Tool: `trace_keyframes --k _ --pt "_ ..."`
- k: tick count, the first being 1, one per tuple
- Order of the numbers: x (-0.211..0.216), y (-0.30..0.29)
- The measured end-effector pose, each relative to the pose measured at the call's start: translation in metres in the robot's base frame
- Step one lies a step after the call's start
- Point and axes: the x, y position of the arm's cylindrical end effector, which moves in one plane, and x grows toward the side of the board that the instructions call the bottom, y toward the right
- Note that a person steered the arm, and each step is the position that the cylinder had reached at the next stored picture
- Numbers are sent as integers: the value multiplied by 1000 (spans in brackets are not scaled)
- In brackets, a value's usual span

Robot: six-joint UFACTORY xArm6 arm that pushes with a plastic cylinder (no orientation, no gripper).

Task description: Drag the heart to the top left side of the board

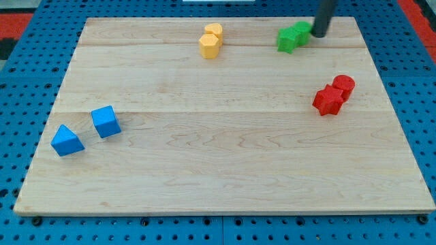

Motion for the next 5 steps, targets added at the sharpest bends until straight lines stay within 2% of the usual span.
trace_keyframes --k 2,3,4,5 --pt "11 -109" --pt "6 -110" --pt "10 -216" --pt "5 -283"
